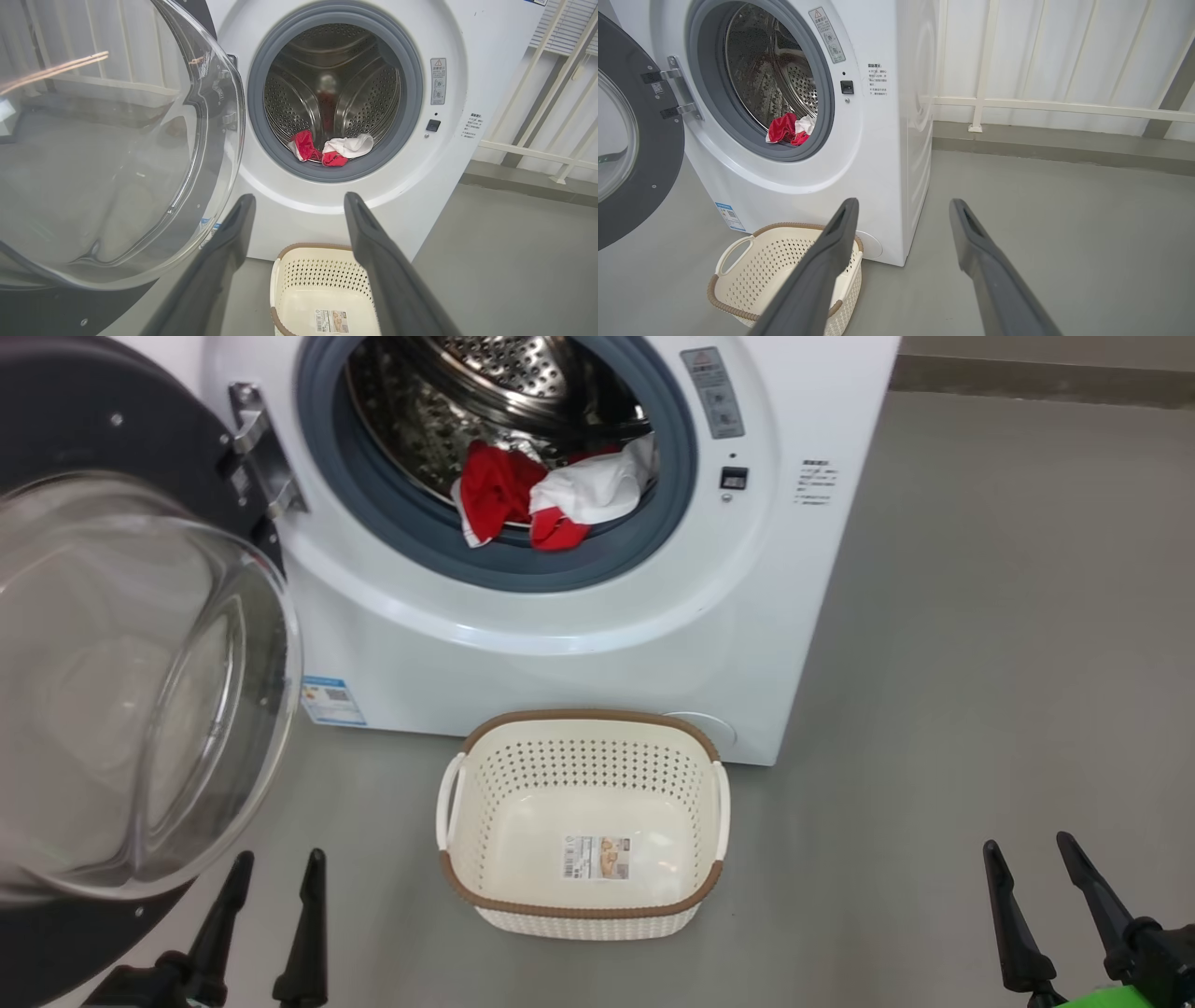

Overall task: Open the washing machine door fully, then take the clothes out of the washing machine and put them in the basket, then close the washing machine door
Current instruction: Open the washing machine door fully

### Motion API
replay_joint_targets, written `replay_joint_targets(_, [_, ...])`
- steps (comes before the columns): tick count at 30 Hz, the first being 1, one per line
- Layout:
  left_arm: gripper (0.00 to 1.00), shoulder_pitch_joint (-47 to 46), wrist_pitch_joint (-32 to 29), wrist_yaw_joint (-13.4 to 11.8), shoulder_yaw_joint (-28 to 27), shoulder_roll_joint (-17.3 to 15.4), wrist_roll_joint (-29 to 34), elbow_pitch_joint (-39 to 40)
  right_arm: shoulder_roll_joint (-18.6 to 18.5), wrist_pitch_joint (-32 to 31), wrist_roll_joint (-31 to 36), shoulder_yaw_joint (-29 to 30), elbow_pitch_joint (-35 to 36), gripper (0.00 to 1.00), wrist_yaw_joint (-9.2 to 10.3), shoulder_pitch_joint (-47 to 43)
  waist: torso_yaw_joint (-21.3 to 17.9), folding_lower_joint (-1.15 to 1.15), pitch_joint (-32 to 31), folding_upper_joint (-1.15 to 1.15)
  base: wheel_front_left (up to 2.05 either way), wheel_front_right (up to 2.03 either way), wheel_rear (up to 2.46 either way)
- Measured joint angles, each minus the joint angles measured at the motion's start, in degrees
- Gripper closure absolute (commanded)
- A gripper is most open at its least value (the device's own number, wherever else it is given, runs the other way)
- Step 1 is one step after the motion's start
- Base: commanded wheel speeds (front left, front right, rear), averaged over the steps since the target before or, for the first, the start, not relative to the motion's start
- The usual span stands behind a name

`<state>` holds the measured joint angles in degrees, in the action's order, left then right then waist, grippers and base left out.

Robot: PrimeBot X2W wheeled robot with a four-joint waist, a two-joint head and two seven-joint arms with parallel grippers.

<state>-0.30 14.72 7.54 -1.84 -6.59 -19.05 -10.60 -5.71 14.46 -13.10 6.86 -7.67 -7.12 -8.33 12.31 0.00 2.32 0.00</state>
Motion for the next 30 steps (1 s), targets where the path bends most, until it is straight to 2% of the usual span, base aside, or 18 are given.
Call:
replay_joint_targets(15, [0.00, 0.6, 0.0, 0.0, 5.1, -0.3, -1.7, 1.2, 0.6, 0.0, 0.0, 3.6, 1.0, 0.00, 0.00, -2.3, -6.4, 0.00, -0.2, 0.00, 0.00, 0.00, 0.00])
replay_joint_targets(24, [0.00, 1.8, 0.0, 0.0, 5.0, 0.2, -1.7, 2.2, 0.6, 0.0, -0.5, 5.1, 1.5, 0.00, 0.00, -2.3, -9.3, 0.00, 0.2, 0.00, 0.00, 0.00, 0.00])
replay_joint_targets(30, [0.00, 1.9, 0.0, 0.0, 4.9, 0.2, -1.3, 2.8, 0.6, 0.0, -0.5, 5.4, 1.7, 0.00, 0.00, -2.5, -9.9, 0.00, 0.1, 0.00, 0.00, 0.00, 0.00])
